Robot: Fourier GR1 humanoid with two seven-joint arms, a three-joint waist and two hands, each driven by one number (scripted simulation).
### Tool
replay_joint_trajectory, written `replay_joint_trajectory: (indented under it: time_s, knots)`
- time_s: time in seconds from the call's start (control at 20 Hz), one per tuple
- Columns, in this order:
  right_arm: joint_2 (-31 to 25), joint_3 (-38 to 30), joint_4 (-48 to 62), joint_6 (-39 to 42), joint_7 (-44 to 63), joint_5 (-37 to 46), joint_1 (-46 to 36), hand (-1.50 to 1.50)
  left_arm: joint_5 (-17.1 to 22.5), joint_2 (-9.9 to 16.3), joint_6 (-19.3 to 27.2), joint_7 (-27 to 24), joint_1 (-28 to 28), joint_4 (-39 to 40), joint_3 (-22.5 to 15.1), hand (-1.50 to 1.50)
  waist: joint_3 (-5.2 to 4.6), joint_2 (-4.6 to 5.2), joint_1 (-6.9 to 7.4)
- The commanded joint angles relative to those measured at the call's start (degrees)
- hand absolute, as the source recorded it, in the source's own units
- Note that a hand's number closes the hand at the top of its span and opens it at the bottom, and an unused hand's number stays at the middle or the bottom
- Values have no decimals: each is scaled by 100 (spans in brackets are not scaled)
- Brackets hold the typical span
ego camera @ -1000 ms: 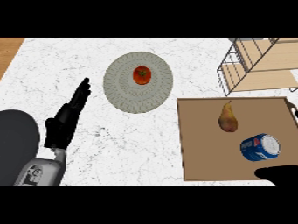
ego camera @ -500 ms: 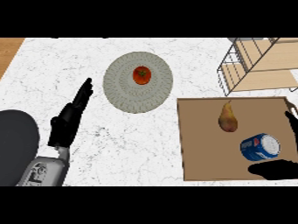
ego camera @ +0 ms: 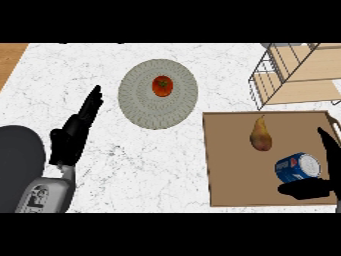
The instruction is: Pick the can from the tray and place it in the tiered shelf
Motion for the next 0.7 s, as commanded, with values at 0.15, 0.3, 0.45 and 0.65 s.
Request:
replay_joint_trajectory:
  time_s: [0.15, 0.3, 0.45, 0.65]
  knots:
    - [231, -152, 96, 25, -588, 81, 466, -150, -10, -1, -211, -252, 170, 97, 167, 0, 1, -1, -9]
    - [407, -37, 153, 11, -545, 252, 310, -150, 18, 46, -337, -248, -230, 452, 344, 0, 0, 2, -16]
    - [218, -405, 393, 225, -844, 100, 283, -150, -225, -188, -134, -164, 487, -276, 3, 0, 1, -2, 0]
    - [348, 20, 563, 488, -574, 406, 14, 150, -283, -237, -70, -330, 385, -56, 70, 0, 0, 1, 12]
